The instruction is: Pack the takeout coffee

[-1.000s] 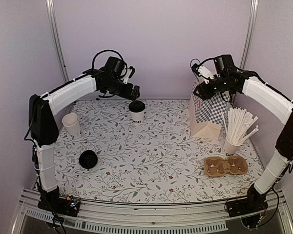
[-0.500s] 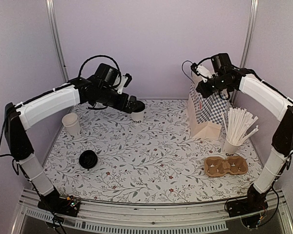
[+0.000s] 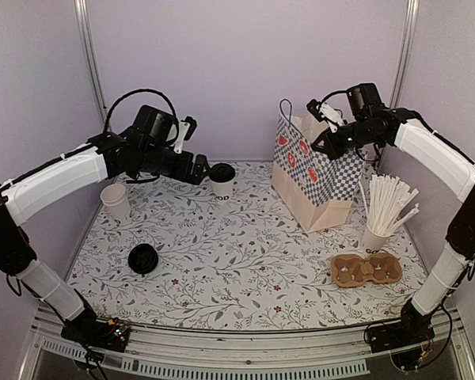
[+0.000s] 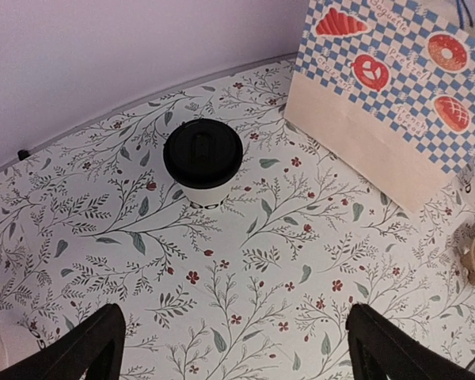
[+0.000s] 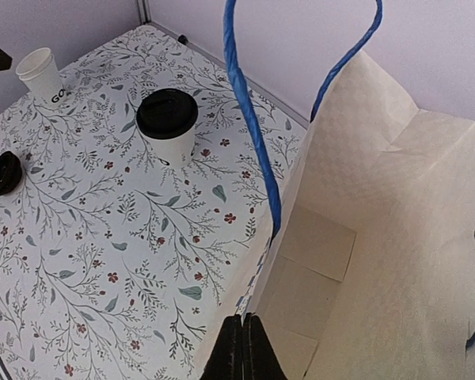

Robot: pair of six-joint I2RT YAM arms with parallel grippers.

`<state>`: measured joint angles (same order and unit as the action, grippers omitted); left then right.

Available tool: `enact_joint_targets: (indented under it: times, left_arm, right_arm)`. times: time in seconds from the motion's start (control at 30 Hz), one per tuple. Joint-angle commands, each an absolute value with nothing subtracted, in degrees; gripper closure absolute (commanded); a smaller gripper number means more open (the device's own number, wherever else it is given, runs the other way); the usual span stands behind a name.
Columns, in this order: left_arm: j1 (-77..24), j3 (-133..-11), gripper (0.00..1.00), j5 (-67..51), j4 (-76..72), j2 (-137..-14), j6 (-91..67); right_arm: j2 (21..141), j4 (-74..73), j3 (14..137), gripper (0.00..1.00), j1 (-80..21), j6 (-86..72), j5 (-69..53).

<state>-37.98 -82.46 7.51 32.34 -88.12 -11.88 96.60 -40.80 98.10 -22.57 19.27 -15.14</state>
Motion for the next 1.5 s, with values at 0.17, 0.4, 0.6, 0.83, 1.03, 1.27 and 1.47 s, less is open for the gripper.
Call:
enact_joint_targets:
  times: [0.17, 0.4, 0.6, 0.83, 1.03, 1.27, 1.47]
  left_arm:
    - [-36.7, -80.4, 0.00, 12.2, 31.7, -85.7, -11.5]
    - [-34.0, -80.0, 0.00, 13.8, 32.3, -83.3, -11.0]
    - [-32.3, -78.5, 0.00, 14.2, 32.2, -82.0, -10.8]
    - [-29.4, -75.1, 0.00, 13.3, 30.2, -81.0, -11.1]
    - [-28.1, -73.3, 0.00, 13.1, 29.5, -79.0, -11.1]
    - [-27.2, -72.9, 0.00, 12.8, 29.5, -76.4, -10.5]
    - [-27.2, -73.7, 0.00, 7.5, 30.9, -74.2, -10.1]
  right_arm:
    - [90.9, -45.0, 94.0, 1.00, -27.0, 24.3, -24.4]
    - [86.5, -48.7, 92.3, 1.00, -29.0, 28.4, -28.1]
    - [83.5, -52.3, 88.9, 0.99, -31.3, 34.6, -39.1]
    - [84.1, -54.9, 86.0, 1.00, -40.0, 40.8, -40.1]
    - [85.6, -58.3, 88.2, 1.00, -46.2, 45.2, -41.1]
    - [88.8, -63.9, 93.5, 1.00, -51.3, 49.9, -42.6]
    - [90.6, -64.3, 94.2, 0.89, -51.9, 51.8, -40.2]
